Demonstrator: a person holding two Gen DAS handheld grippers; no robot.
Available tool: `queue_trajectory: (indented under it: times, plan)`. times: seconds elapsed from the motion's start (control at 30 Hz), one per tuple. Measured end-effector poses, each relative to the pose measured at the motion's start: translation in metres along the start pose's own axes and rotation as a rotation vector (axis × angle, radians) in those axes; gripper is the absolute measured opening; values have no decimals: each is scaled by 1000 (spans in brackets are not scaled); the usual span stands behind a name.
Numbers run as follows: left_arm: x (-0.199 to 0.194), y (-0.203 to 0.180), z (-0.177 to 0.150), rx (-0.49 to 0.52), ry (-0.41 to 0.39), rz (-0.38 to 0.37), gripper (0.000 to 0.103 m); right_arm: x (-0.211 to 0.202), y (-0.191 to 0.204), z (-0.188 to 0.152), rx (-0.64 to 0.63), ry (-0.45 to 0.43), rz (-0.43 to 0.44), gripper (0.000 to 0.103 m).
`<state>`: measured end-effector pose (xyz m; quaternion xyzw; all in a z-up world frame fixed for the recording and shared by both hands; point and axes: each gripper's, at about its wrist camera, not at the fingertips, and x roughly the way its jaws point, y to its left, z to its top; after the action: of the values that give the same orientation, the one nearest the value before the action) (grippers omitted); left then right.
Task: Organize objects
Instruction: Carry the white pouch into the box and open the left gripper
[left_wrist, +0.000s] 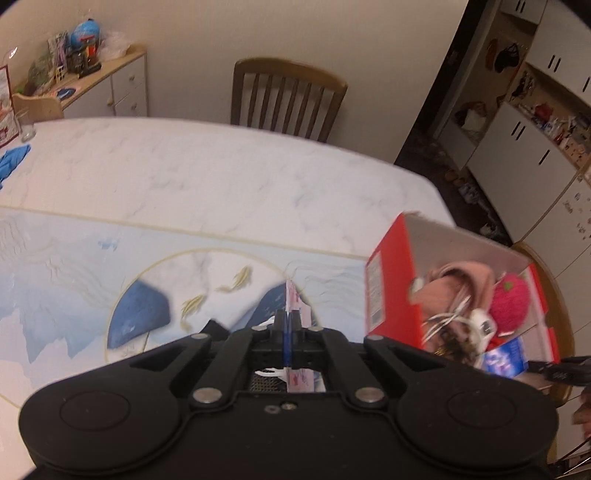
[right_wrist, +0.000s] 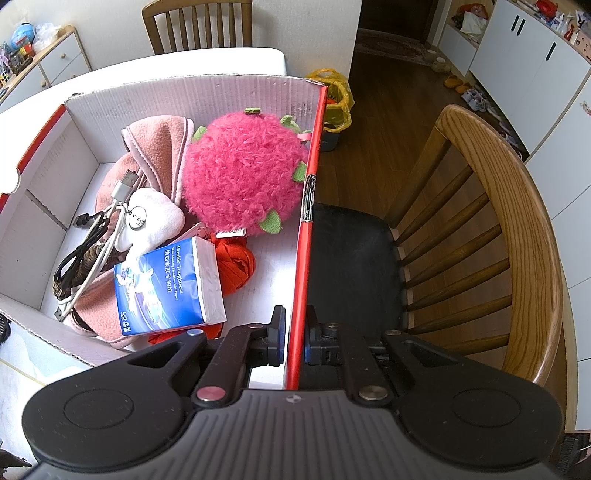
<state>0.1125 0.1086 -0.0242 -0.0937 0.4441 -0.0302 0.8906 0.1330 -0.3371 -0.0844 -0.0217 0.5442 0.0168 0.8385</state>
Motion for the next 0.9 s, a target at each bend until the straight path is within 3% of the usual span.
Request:
queue_trajectory:
  times: [0.5,0.9]
  plan:
    - [-32,-93,38,169,-90,-166,0,0,1,0,1,-2,3,9]
    - [2,-175,27,299,-16,-328,0,1,2,-1,6,-6,8,9]
